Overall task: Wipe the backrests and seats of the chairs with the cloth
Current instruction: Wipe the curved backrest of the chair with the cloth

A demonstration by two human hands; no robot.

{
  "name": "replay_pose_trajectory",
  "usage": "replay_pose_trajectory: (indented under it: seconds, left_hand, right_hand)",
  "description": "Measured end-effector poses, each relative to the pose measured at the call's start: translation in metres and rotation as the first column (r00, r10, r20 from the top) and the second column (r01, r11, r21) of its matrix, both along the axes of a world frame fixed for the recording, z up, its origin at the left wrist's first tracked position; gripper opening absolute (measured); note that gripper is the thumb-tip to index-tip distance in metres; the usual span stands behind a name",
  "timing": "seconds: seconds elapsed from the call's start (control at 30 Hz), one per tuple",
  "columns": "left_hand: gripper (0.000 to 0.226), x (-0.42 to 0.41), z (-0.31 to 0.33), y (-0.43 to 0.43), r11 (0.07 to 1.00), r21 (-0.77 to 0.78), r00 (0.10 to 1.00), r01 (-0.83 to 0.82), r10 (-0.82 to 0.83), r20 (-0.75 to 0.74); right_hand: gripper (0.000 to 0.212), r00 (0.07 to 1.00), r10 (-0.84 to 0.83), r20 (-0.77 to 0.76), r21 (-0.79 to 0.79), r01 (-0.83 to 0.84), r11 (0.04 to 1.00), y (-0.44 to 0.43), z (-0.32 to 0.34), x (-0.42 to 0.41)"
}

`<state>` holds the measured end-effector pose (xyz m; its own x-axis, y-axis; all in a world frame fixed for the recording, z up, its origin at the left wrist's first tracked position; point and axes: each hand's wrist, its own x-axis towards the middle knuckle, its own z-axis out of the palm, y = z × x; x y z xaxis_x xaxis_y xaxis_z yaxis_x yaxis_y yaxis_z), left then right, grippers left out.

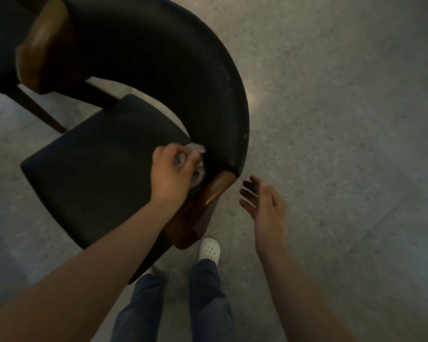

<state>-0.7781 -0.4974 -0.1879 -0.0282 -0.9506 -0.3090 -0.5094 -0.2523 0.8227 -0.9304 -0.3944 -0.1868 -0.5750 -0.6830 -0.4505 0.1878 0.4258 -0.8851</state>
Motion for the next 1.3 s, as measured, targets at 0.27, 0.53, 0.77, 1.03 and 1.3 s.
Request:
replay_pose_trajectory:
  seconds: [0.27,0.53,0.77,1.03,1.3]
  left_hand:
    - [0.006,-0.025,-0.004,0.011,0.987,-0.094,0.978,0.131,-0.144,-0.153]
    - [0.013,0.028,-0.031,-0.008,0.98,0.128,0.989,0.15,-0.147,-0.029]
    - [0.005,0.038,-0.013,-0.022,0.985,-0.047,0.983,0.165,-0.168,-0.077]
    - [0.011,-0.021,0.006,-0.026,0.934,-0.249,0.944,0.256,-0.297,-0.143]
    - [0.007,-0.027,-0.042,-0.018,0.959,-0.252,0.951,0.13,-0.192,-0.243]
  right_hand:
    - [0.027,0.994,0.043,-0.103,-0.101,-0.053,0.993,-0.034,0.01,0.014]
    - [0.034,0.918,-0.066,-0.391,-0.077,0.038,0.996,-0.044,0.001,0.045]
    - [0.039,0.877,-0.099,-0.471,-0.12,0.047,0.992,-0.045,-0.008,0.049]
    - [0.036,0.866,-0.122,-0.485,-0.144,0.058,0.988,-0.046,-0.006,0.051]
    - [0.054,0.873,-0.165,-0.459,-0.159,0.103,0.982,-0.047,-0.013,0.052]
